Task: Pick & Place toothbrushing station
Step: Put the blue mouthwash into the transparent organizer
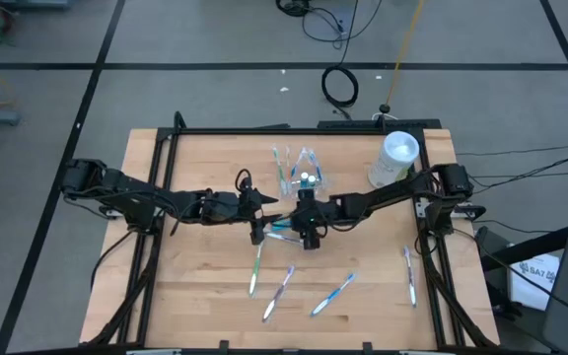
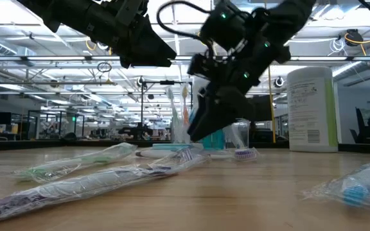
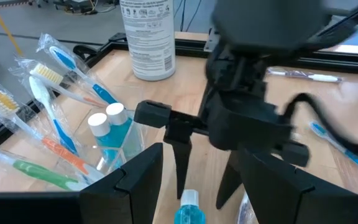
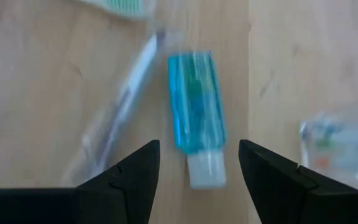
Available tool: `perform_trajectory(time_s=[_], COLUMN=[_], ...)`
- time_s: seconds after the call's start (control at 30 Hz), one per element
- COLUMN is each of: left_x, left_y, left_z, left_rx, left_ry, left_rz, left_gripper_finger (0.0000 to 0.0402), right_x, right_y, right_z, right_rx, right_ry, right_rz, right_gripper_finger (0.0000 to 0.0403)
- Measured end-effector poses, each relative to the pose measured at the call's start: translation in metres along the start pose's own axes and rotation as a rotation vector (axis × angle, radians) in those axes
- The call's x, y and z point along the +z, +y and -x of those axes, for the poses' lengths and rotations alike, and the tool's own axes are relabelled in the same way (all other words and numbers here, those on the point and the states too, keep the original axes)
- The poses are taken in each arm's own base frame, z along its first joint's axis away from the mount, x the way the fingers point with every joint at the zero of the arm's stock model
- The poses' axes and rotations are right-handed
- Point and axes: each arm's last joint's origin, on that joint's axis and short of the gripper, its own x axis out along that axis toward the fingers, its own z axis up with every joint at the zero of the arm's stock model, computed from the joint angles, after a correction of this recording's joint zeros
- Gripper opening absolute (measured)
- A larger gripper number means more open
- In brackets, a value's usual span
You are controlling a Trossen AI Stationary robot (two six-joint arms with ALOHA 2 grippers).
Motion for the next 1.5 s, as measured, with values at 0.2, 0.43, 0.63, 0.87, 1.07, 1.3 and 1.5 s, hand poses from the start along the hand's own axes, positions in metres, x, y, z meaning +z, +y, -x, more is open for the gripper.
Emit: perform_trajectory(time_s=[0.2, 0.43, 0.63, 0.87, 1.07, 1.3, 1.5], left_x=[0.000, 0.000, 0.000, -0.001, -0.001, -0.002, -0.003], left_y=[0.000, 0.000, 0.000, 0.000, 0.000, 0.000, 0.000], left_z=[0.000, 0.000, 0.000, 0.000, 0.000, 0.000, 0.000], left_rx=[-0.001, -0.001, -0.001, 0.000, -0.001, 0.001, 0.001], left_ry=[0.001, 0.004, 0.002, 0.006, 0.010, 0.023, 0.026], left_rz=[-0.013, -0.013, -0.011, -0.012, -0.020, -0.033, -0.035], left_gripper_finger=[0.0214, 0.0214, 0.0214, 0.0214, 0.0214, 0.0214, 0.0214], right_x=[0.012, 0.010, 0.009, -0.004, -0.009, -0.009, -0.009], right_y=[-0.007, -0.010, -0.009, -0.006, -0.010, -0.010, -0.010], right_z=[0.002, 0.002, 0.001, -0.025, -0.031, -0.033, -0.033], right_rx=[0.049, 0.077, 0.076, 0.077, 0.061, 0.057, 0.058], right_ry=[0.008, 0.020, 0.021, 0.077, 0.096, 0.085, 0.085], right_rz=[-0.017, -0.058, -0.063, -0.039, -0.049, -0.070, -0.069], right_gripper_finger=[0.0214, 0.0214, 0.0214, 0.0214, 0.0211, 0.0170, 0.0125])
